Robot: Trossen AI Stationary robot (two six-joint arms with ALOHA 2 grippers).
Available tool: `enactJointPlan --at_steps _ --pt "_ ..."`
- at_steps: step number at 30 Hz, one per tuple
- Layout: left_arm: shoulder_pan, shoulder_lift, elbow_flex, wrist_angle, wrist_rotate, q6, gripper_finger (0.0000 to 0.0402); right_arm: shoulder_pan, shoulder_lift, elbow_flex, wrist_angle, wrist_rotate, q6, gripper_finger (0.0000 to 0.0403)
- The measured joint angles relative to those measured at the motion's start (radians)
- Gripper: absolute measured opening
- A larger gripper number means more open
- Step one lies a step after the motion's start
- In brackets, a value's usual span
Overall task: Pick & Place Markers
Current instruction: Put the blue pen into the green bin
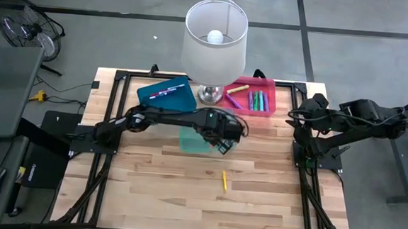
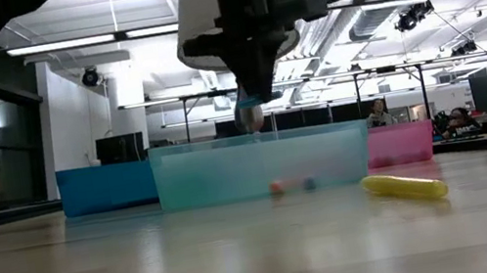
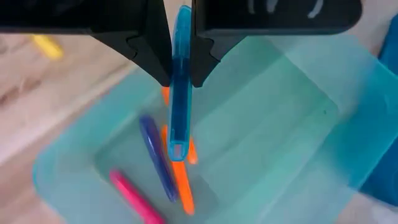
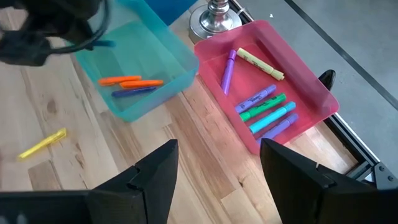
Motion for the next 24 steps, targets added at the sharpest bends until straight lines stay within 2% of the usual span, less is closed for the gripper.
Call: enactJointPlan --at_steps 6,12,24 --pt "0.07 0.0 0.001 0.043 0.06 -0.023 0.0026 0.0 0.0 0.0 -0.004 0.008 0.0 0.0216" --pt "0.093 0.03 0.0 0.071 0.105 -0.072 0.0026 0.0 0.0 0.0 -0.008 0.021 0.008 0.0216" --pt "0.096 0.101 0.0 0.106 0.108 -0.1 0.0026 0.0 0.0 0.0 -0.009 0.029 0.019 0.0216"
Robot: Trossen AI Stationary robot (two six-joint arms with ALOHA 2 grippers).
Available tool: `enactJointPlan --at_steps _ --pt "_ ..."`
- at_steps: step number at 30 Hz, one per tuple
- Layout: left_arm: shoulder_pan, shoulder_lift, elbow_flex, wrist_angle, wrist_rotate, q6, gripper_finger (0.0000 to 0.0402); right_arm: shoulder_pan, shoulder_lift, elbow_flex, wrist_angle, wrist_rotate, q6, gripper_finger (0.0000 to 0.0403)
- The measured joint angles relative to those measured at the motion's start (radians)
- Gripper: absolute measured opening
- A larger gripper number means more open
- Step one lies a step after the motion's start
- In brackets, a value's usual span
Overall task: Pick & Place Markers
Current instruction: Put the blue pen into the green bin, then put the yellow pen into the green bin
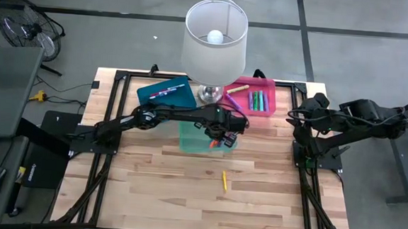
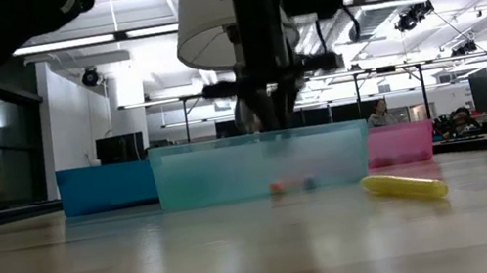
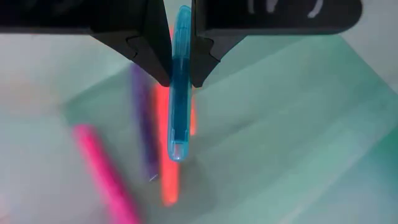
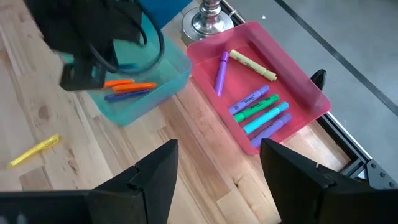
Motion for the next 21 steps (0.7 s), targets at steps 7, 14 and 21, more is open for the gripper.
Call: enactJointPlan --at_steps 7,14,21 --pt "0.0 0.036 -0.003 -0.013 0.031 0.014 0.0055 0.0 0.0 0.0 0.0 -0.004 0.003 0.0216" --pt "0.0 0.037 0.001 0.005 0.033 0.024 0.007 0.0 0.0 0.0 -0.004 -0.006 0.009 0.0216" --pt "0.0 0.035 0.0 0.006 0.051 0.074 0.0072 0.0 0.0 0.0 -0.004 -0.007 0.016 0.0216"
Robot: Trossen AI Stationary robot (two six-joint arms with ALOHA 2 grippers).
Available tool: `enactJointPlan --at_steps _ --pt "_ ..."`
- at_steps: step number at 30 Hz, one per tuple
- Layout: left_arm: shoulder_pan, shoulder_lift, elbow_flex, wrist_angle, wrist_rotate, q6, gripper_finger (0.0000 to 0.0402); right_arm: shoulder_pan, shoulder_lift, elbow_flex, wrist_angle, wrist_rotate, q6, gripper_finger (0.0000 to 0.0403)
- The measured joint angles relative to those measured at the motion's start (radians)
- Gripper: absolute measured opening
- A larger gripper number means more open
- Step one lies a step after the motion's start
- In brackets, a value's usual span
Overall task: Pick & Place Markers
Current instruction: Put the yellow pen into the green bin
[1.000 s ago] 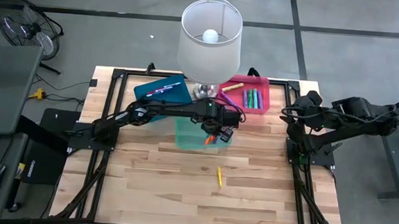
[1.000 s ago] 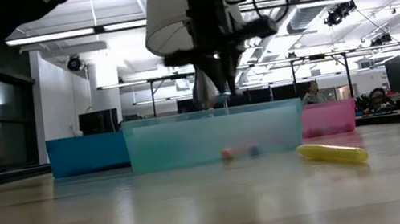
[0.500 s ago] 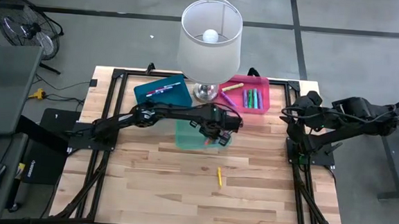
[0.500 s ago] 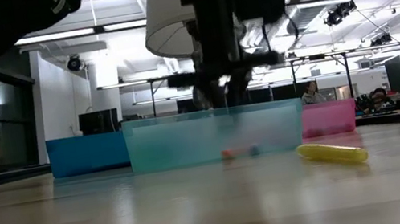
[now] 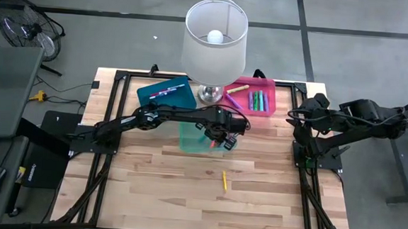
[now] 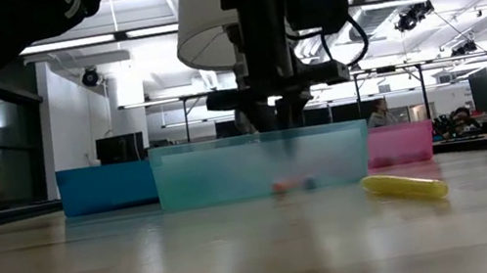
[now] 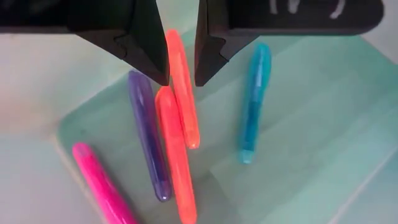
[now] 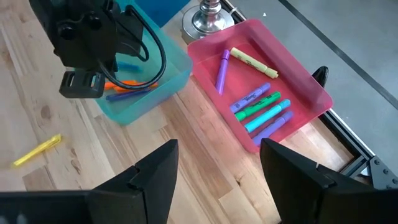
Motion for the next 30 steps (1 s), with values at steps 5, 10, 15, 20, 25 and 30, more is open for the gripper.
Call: enactJointPlan --at_steps 5,10,15,20,25,30 --pt "-0.001 0.0 0.0 0.0 -0.003 0.03 0.0073 0.0 0.0 0.0 0.0 -0.015 0.004 0.0216" --pt "-0.026 -0.043 0.0 -0.005 -0.068 0.059 0.0074 0.0 0.0 0.0 0.0 -0.041 0.028 0.0216" --pt "-0.095 -0.105 0.002 -0.01 -0.162 0.131 0.0074 0.0 0.0 0.0 -0.001 -0.052 0.036 0.0216" --pt "-0.176 -0.133 -0.002 -0.057 -0.302 0.172 0.0074 0.0 0.0 0.0 -0.001 -0.06 0.046 0.0216" --pt "-0.247 -0.185 -0.003 -0.092 -0.441 0.197 0.0074 0.0 0.0 0.0 -0.001 -0.062 0.05 0.0216" --pt "-0.275 -0.233 -0.028 -0.085 -0.531 0.225 0.0074 0.0 0.0 0.0 0.001 -0.063 0.061 0.0216"
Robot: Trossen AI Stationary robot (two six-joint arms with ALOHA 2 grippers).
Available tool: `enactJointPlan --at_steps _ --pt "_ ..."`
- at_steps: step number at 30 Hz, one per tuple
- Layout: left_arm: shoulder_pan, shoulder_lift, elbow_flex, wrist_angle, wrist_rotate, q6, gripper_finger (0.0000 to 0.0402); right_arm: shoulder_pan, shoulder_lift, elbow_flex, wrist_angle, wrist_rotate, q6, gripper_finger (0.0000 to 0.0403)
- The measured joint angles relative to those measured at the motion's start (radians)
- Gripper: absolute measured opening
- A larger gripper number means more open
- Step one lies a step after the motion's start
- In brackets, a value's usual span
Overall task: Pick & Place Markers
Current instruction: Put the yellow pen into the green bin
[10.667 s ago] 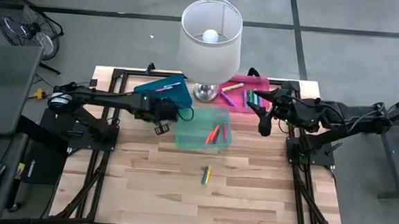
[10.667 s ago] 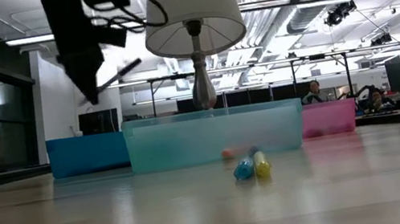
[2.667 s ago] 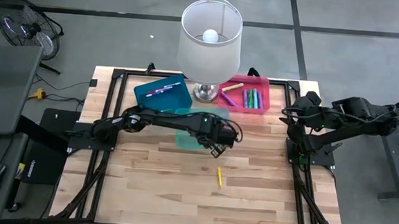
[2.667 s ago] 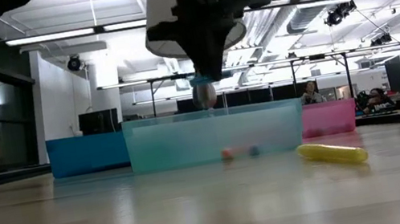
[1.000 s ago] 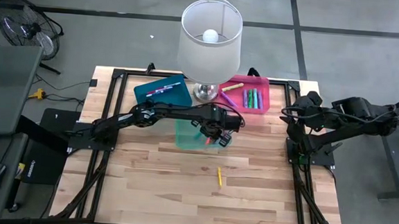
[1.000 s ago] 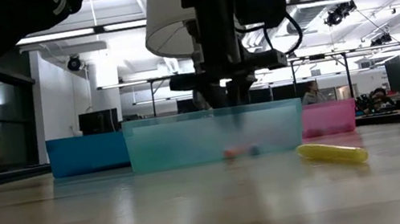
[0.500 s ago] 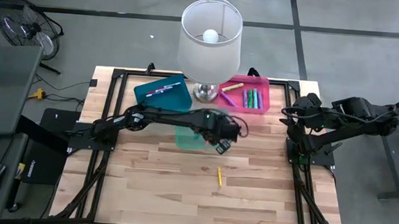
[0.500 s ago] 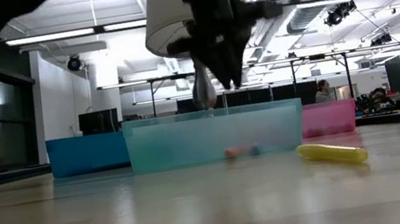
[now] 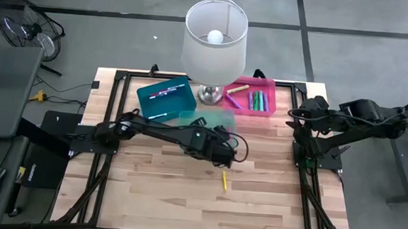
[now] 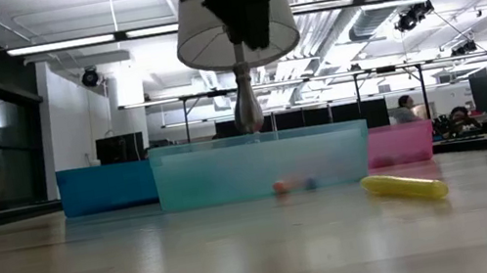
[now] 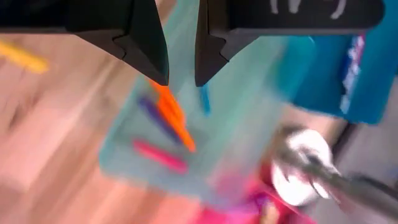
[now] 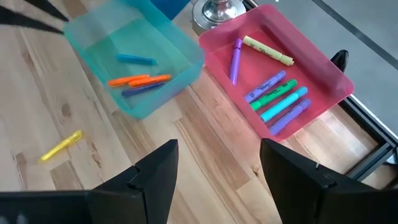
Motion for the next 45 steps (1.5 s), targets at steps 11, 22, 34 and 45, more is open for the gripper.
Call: enactJointPlan --at_steps 11,22,34,45 --pt "0.0 -0.344 -0.522 0.593 0.064 0.183 0.0074 0.0 0.024 0.0 0.015 0.029 0.059 0.0216" --pt "0.016 -1.009 -1.433 1.34 0.064 0.199 0.0074 -0.001 0.116 0.0 0.124 0.11 0.135 0.0216" --pt "0.152 -1.541 -1.995 1.708 0.287 0.306 0.0074 -0.003 0.249 0.0 0.301 0.128 0.282 0.0216" --pt "0.257 -1.751 -2.183 1.71 0.502 0.299 0.0074 -0.067 0.372 0.0 0.553 0.07 0.252 0.0216"
